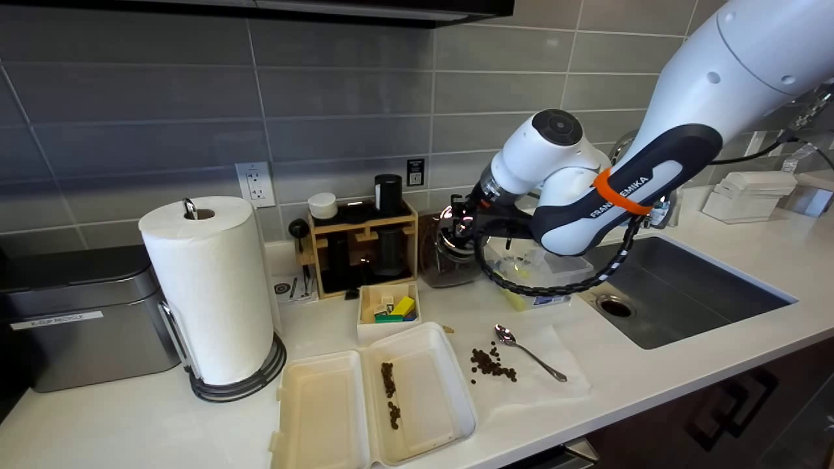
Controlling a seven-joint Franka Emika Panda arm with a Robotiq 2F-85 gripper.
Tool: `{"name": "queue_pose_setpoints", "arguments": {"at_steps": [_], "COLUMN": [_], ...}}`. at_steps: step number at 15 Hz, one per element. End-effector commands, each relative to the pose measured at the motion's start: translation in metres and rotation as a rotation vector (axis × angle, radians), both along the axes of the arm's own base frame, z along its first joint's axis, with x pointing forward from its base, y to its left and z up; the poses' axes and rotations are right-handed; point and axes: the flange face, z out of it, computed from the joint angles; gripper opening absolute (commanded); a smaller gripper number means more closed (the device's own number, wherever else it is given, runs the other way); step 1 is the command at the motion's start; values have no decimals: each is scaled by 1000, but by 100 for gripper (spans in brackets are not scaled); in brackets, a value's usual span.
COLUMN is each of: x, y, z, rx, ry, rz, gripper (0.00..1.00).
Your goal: Put the silver lid on the glass container.
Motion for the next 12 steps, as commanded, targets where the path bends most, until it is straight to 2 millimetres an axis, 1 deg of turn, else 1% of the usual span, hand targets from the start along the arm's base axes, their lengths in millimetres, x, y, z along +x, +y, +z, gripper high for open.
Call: {"name": "queue_pose_setpoints", "arguments": {"at_steps": [1,4,12], "x": [0,-1,2], "y": [-3,-2,-3], "z": [-11,-18,-27], "rx": [16,20,25], "ry": [-15,-14,-27], "rz": [3,11,19], "gripper": [21,21,21]}}
